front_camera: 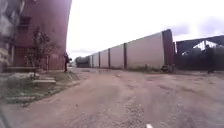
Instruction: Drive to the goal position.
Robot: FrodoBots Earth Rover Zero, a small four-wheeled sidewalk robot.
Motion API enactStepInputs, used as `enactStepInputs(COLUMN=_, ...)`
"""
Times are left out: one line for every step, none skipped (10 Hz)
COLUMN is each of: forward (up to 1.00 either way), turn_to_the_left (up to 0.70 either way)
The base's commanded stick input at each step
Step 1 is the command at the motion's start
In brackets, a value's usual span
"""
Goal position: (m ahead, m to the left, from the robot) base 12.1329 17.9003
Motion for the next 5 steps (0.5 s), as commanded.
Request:
enactStepInputs(forward=0.30, turn_to_the_left=0.00)
enactStepInputs(forward=0.30, turn_to_the_left=0.00)
enactStepInputs(forward=0.30, turn_to_the_left=0.00)
enactStepInputs(forward=0.30, turn_to_the_left=0.00)
enactStepInputs(forward=0.30, turn_to_the_left=0.00)
